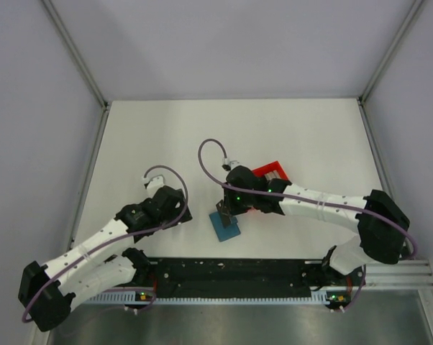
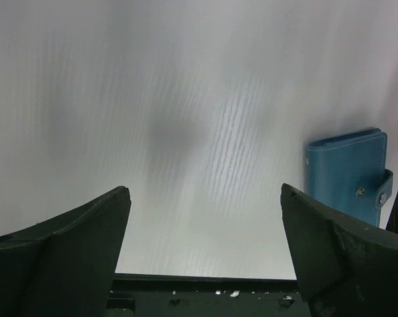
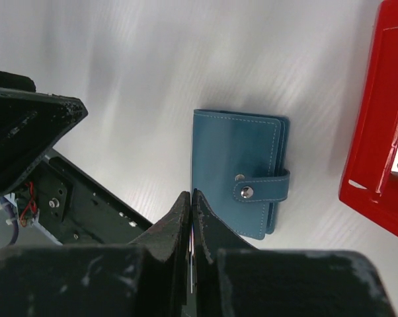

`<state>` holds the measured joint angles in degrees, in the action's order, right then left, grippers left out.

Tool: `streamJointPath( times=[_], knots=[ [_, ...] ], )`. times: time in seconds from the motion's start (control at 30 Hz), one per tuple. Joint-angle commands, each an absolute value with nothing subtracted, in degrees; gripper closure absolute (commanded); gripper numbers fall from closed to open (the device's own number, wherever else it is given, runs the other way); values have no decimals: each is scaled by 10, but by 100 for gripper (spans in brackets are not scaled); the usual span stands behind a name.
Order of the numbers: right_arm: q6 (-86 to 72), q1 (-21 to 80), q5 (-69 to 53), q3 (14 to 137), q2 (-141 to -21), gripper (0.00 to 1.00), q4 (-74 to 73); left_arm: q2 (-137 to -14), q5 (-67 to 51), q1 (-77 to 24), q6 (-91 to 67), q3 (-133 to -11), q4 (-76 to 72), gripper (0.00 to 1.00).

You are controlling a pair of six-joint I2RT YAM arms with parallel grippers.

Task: Put the credit cards into the card holder
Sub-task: Open the card holder at the center of the board.

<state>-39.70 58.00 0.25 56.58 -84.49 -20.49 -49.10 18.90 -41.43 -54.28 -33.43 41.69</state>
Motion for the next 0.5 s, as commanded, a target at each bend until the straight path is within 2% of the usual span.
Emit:
streamJointPath(
  times=[0.0, 0.47],
  knots=[
    [-406, 591, 26, 617, -864, 100, -182, -481, 201, -412, -555, -330, 423, 1],
    [-369, 612, 100, 696, -944, 100, -268, -478, 193, -410, -540, -327, 412, 1]
  ],
)
